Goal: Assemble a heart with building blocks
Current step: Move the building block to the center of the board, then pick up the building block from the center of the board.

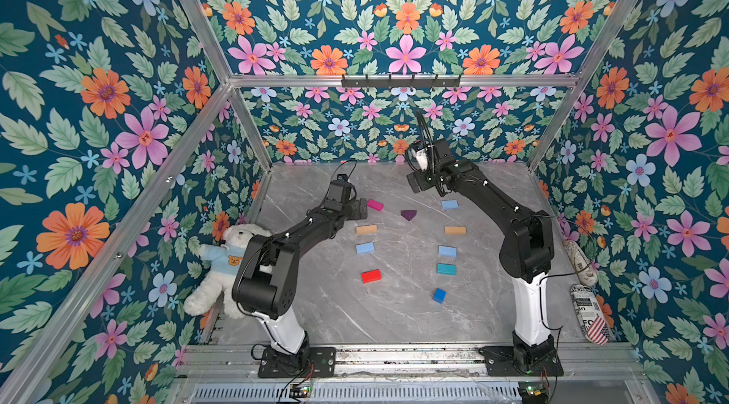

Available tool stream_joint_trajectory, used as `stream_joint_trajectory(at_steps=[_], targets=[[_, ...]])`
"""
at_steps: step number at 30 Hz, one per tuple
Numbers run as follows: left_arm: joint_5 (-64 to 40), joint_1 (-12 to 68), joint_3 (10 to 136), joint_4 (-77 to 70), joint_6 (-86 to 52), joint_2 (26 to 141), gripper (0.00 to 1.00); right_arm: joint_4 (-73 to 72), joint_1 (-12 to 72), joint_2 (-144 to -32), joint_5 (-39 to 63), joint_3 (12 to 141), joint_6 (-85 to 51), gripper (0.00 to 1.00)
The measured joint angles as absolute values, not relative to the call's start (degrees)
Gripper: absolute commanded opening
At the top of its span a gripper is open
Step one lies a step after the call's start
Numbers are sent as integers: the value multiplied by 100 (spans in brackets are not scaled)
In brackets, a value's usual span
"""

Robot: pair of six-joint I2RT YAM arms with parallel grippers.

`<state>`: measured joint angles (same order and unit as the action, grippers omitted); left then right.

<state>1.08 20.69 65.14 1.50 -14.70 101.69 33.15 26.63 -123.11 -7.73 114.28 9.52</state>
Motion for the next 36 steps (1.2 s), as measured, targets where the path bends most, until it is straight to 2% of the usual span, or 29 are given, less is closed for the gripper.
stream_joint_trajectory(at_steps=[5,9,13,21,31,36], targets=[[-108,2209,7620,642,-1280,11196,99,3813,2086,-12691,-1256,11244,121,99],[-165,2276,8346,972,-1031,11799,98,3754,1865,-12409,-939,10610,-180,99],[-250,2335,8917,1280,-849,12243,97,3671,1743,-12519,-738,10669,-204,99],[-283,2443,9297,1715,-585,12610,96,3774,1758,-12978,-311,10807,-123,99],[-296,2453,9450,1831,-456,12759,93,3780,1747,-13080,-305,10691,-23,99],[-298,2458,9679,1975,-414,12875,91,3782,1732,-13113,-305,10591,-10,95]])
